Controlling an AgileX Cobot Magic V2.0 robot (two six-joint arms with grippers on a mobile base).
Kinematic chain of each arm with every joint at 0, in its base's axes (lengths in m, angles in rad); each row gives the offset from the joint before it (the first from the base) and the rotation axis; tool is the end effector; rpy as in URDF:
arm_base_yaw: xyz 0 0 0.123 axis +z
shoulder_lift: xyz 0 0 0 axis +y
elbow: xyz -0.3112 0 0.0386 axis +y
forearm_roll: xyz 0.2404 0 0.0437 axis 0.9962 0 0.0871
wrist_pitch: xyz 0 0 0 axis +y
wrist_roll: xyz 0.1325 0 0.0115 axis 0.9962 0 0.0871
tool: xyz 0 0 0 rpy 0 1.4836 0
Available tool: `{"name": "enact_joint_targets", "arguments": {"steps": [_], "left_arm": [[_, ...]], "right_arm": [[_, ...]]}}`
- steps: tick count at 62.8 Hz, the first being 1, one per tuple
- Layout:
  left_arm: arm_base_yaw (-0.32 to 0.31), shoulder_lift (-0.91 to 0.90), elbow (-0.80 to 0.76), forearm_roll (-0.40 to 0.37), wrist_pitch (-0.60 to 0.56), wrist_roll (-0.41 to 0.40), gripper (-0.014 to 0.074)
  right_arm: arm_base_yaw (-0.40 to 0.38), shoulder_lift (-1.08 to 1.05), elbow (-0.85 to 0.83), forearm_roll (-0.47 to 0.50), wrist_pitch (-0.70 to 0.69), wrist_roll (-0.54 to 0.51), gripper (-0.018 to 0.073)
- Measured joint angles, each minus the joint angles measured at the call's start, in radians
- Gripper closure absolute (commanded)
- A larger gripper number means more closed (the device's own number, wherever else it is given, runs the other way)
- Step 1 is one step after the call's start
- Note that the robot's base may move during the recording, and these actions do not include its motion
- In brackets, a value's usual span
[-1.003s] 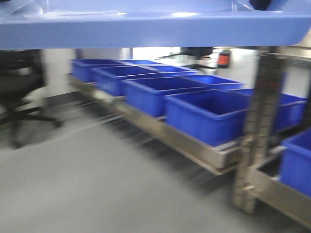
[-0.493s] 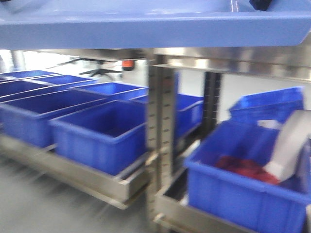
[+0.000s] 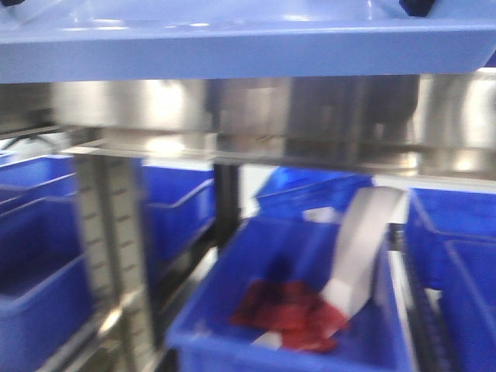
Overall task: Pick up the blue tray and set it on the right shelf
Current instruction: 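Hold the tray with both grippers while the base drives to the shelf, then carry the tray over the upper shelf and lower it down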
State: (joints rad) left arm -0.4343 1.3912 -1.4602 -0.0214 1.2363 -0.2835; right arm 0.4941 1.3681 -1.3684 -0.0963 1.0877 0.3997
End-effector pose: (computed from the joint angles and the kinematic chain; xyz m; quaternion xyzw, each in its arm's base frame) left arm 0.2545 -0.1210 0.3789 0.0721 0.9673 -0.0953 0.2237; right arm 0.2583 0.1263 0.3679 -0.0547 0.9570 0.0789 0.2739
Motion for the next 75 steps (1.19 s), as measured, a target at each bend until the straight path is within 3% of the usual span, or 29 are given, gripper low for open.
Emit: {"name": "enact_joint_targets", "arguments": {"steps": [75], "left_arm": [[0.002,0.313,-0.049,-0.042,-0.05,0.001,0.0645]], "right_arm": [[-0.006,0.002,0.004,-0.043,0.022,0.009,0.0504]]}}
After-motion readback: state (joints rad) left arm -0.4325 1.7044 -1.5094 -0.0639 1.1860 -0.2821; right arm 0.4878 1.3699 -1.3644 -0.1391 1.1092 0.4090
